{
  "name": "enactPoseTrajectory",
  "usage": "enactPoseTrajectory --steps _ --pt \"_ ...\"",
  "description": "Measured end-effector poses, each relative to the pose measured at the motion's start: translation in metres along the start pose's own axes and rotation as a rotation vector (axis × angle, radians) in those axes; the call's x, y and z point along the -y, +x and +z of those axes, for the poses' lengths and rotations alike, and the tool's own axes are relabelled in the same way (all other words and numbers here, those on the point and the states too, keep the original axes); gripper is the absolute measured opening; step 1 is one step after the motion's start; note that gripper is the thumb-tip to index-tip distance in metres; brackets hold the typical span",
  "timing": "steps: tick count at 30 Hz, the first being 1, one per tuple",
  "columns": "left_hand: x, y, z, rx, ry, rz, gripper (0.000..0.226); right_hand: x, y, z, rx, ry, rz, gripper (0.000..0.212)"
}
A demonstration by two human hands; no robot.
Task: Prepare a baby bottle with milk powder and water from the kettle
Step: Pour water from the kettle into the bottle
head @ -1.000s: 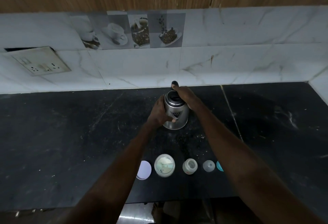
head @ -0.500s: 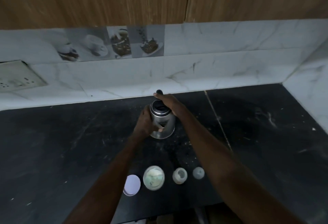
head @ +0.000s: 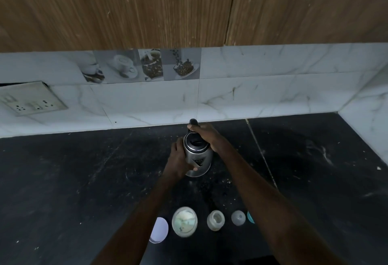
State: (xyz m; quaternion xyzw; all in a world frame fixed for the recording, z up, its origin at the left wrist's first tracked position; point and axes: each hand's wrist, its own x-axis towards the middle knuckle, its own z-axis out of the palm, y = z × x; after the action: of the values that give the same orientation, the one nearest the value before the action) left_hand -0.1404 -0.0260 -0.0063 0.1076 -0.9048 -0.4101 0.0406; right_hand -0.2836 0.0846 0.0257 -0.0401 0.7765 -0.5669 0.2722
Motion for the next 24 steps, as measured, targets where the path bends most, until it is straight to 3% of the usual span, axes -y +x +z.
enactPoseTrajectory --steps 6,10,15,20,24 --pt "-0.006 -0.018 0.007 -0.017 -0.032 0.008 0.132 -0.004 -0.025 -0.005 -0.011 0.129 0.031 0.032" --pt "-0.006 -0.026 0.009 -0.032 -0.005 0.043 0.138 -0.009 -0.037 -0.006 -0.041 0.217 0.041 0.037" --pt "-0.018 -0.041 0.01 -0.063 -0.012 0.068 0.123 -0.015 -0.049 -0.009 -0.07 0.252 0.05 0.039" --pt "-0.031 -0.046 0.011 -0.076 -0.019 0.108 0.125 -0.009 -0.066 -0.022 -0.1 0.274 0.011 0.032" --pt "-0.036 -0.053 0.014 -0.092 -0.054 0.124 0.111 -0.008 -0.08 -0.029 -0.101 0.281 -0.02 0.042"
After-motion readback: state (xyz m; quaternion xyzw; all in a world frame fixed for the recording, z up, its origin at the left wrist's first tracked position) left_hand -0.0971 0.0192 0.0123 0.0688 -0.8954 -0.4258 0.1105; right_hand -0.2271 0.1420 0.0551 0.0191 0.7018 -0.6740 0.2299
